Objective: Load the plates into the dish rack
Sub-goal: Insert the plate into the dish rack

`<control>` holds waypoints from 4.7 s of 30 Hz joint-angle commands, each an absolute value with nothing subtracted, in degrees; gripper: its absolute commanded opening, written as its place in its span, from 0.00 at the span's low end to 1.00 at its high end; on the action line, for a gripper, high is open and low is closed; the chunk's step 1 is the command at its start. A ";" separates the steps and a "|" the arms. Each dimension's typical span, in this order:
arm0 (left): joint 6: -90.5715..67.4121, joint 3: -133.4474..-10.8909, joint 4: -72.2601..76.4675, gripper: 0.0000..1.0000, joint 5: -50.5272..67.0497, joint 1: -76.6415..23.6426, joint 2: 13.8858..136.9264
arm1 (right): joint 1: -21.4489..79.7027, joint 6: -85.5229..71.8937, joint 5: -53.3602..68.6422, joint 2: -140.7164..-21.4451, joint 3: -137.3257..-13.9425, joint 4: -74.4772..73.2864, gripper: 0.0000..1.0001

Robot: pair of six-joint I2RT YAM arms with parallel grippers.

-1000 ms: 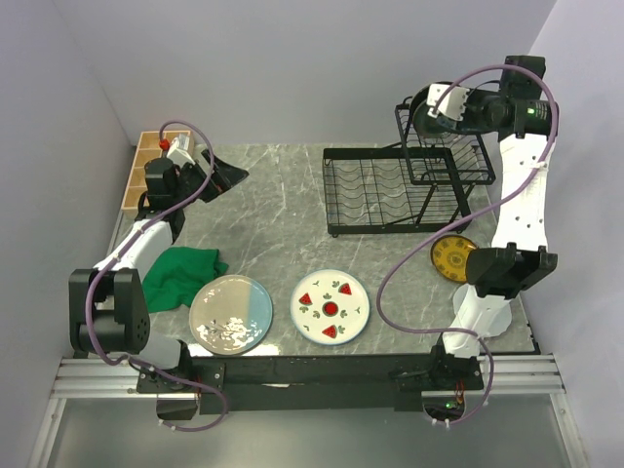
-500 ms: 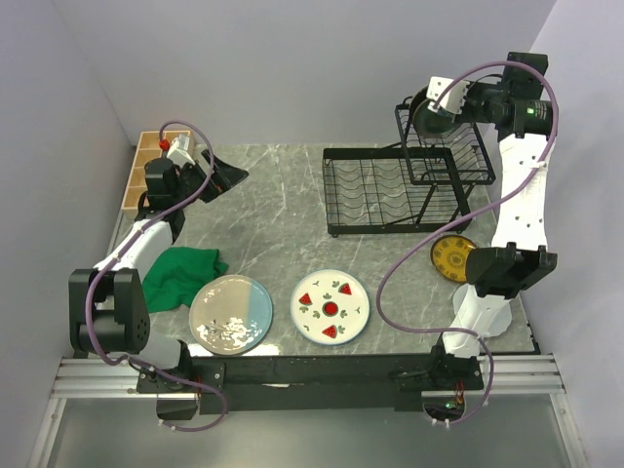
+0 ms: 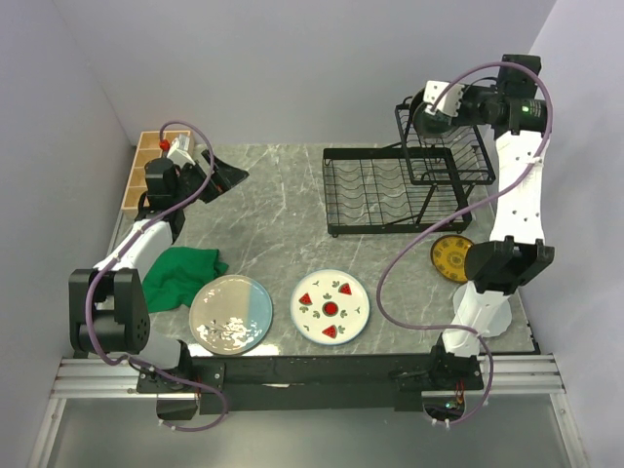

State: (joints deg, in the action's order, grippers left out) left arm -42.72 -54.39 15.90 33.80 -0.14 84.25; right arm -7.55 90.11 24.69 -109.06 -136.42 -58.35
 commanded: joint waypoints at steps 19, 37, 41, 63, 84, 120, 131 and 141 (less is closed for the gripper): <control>-43.15 -54.40 15.82 0.99 33.66 -0.09 81.91 | -9.75 95.71 29.00 -112.50 -137.73 -58.97 0.00; -44.38 -54.14 15.03 0.99 33.05 -0.09 80.95 | -11.34 98.44 33.57 -113.03 -136.85 -61.08 0.00; -44.47 -53.70 15.03 0.99 32.78 -0.09 80.16 | -11.34 98.44 33.84 -112.85 -136.23 -61.17 0.00; -44.65 -52.21 14.06 0.99 32.08 -0.09 77.87 | -10.55 100.72 34.63 -114.87 -136.32 -63.10 0.00; -45.00 -51.50 14.50 0.99 32.17 -0.09 78.22 | -9.67 103.44 31.73 -115.84 -136.41 -62.93 0.00; -44.74 -51.42 13.80 0.99 31.90 -0.09 77.70 | -10.98 94.66 33.57 -113.99 -136.30 -52.03 0.00; -42.37 -55.01 10.73 1.00 31.90 -0.09 78.92 | -13.09 89.65 36.21 -109.78 -134.56 -50.26 0.00; -41.92 -59.50 9.40 0.99 33.13 -0.09 83.23 | -14.41 92.19 37.00 -108.02 -135.00 -56.33 0.00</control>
State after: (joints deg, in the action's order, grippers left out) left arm -42.63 -56.49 8.69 32.12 -0.14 81.95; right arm -13.39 91.09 35.46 -112.95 -133.82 -54.92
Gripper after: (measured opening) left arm 0.994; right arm 0.142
